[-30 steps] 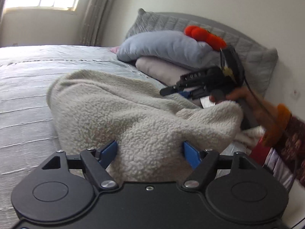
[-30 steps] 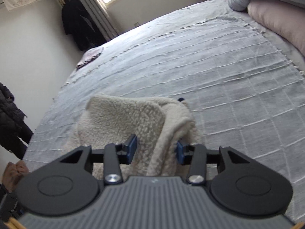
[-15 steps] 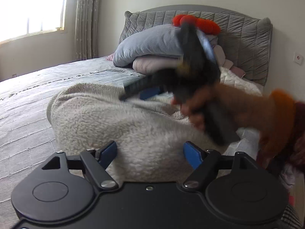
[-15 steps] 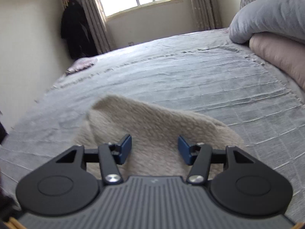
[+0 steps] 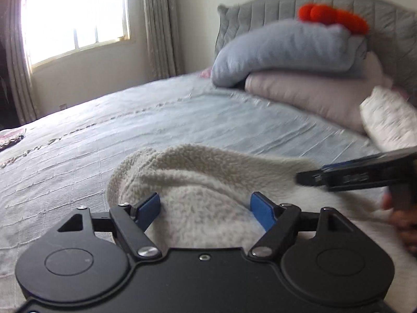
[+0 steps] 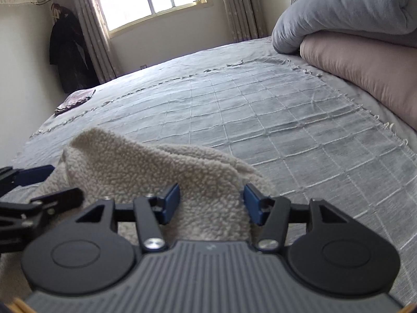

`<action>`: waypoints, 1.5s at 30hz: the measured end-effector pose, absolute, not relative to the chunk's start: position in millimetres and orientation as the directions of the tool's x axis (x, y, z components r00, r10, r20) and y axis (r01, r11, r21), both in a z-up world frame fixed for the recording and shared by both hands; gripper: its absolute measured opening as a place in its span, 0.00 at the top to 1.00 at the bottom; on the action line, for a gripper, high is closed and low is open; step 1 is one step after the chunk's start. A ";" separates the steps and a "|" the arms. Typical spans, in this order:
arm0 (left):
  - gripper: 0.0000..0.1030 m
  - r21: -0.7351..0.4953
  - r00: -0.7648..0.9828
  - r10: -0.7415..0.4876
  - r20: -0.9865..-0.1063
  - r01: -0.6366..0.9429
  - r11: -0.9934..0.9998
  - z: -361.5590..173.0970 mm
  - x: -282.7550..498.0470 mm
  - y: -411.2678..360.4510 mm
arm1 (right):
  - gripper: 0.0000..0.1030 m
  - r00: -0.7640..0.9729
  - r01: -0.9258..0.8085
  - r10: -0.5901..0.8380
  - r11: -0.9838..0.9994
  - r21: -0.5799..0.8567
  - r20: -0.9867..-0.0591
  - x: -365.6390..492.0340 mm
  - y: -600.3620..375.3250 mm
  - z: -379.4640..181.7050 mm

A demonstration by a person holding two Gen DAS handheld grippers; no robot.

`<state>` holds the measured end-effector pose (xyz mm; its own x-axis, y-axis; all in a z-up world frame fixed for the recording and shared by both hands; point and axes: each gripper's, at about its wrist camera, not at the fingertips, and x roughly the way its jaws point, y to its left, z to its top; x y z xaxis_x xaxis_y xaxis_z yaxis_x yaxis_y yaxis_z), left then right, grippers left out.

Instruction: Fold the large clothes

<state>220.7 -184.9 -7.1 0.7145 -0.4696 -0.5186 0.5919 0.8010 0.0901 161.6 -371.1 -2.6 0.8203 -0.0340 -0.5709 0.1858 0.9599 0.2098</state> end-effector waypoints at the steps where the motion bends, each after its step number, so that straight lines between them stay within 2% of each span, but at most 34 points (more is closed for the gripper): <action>1: 0.27 0.103 0.715 -0.445 -0.539 0.580 0.808 -12.5 230.5 -190.0 | 0.48 0.812 0.194 -0.033 0.957 0.216 -0.582 166.7 -374.6 -5.7; 4: 0.25 0.101 0.721 -0.386 -0.575 0.531 0.841 -28.7 256.3 -190.0 | 0.46 0.782 0.210 0.002 0.941 0.267 -0.623 186.4 -385.4 -18.2; 8: 0.24 0.013 0.702 -0.396 -0.592 0.500 0.866 -47.1 277.5 -181.8 | 0.44 0.768 0.221 -0.001 0.939 0.263 -0.641 202.3 -387.5 -30.1; 13: 0.23 0.046 0.722 -0.395 -0.569 0.507 0.861 -28.0 256.7 -177.6 | 0.41 0.757 0.203 0.008 0.947 0.247 -0.653 194.7 -384.1 -20.4; 14: 0.22 0.043 0.723 -0.398 -0.564 0.508 0.861 -21.1 249.8 -173.2 | 0.39 0.755 0.194 0.022 0.947 0.255 -0.655 189.1 -384.5 -14.1; 16: 0.19 -0.008 0.711 -0.420 -0.563 0.504 0.864 -6.2 234.7 -158.3 | 0.18 0.753 0.168 0.057 0.946 0.276 -0.656 174.9 -386.6 -1.5; 17: 0.15 -0.044 0.695 -0.440 -0.569 0.509 0.860 -0.2 227.5 -150.9 | 0.14 0.752 0.150 0.074 0.948 0.279 -0.655 166.1 -387.7 6.0; 18: 0.12 -0.074 0.682 -0.459 -0.570 0.513 0.855 4.4 219.6 -143.1 | 0.11 0.751 0.132 0.090 0.951 0.281 -0.654 157.7 -388.5 11.5; 22: 0.00 -0.216 0.598 -0.546 -0.587 0.534 0.817 13.6 193.5 -111.3 | 0.07 0.708 0.076 0.203 0.930 0.359 -0.676 130.1 -399.3 19.3; 28: 0.00 -0.541 0.400 -0.675 -0.620 0.405 0.737 -9.6 184.0 -70.0 | 0.07 0.622 0.135 0.341 0.840 0.525 -0.705 112.3 -435.3 -4.6; 31: 0.00 -0.692 0.321 -0.747 -0.582 0.287 0.662 -33.5 185.6 -59.5 | 0.07 0.588 0.181 0.464 0.723 0.666 -0.663 113.4 -454.7 -28.8; 34: 0.00 -0.829 0.270 -0.828 -0.492 0.144 0.540 -65.4 187.7 -51.9 | 0.09 0.581 0.208 0.552 0.610 0.765 -0.598 115.3 -462.8 -57.1; 37: 0.02 -0.862 0.309 -0.851 -0.425 0.149 0.485 -74.4 179.5 -48.2 | 0.18 0.626 0.169 0.574 0.560 0.811 -0.527 110.0 -460.3 -67.3; 39: 0.13 -0.856 0.331 -0.851 -0.408 0.184 0.482 -66.4 173.4 -45.5 | 0.20 0.650 0.134 0.554 0.590 0.796 -0.520 104.9 -451.5 -58.9; 45: 0.16 -0.810 0.444 -0.804 -0.396 0.244 0.534 -29.2 168.9 -14.6 | 0.24 0.672 0.050 0.555 0.626 0.778 -0.490 117.7 -410.6 -28.4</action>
<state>168.9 -14.6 -29.2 0.4437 -0.8039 -0.3961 0.2440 0.5336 -0.8098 117.7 -410.6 -28.4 0.6719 0.5555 -0.4899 0.0500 0.6258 0.7783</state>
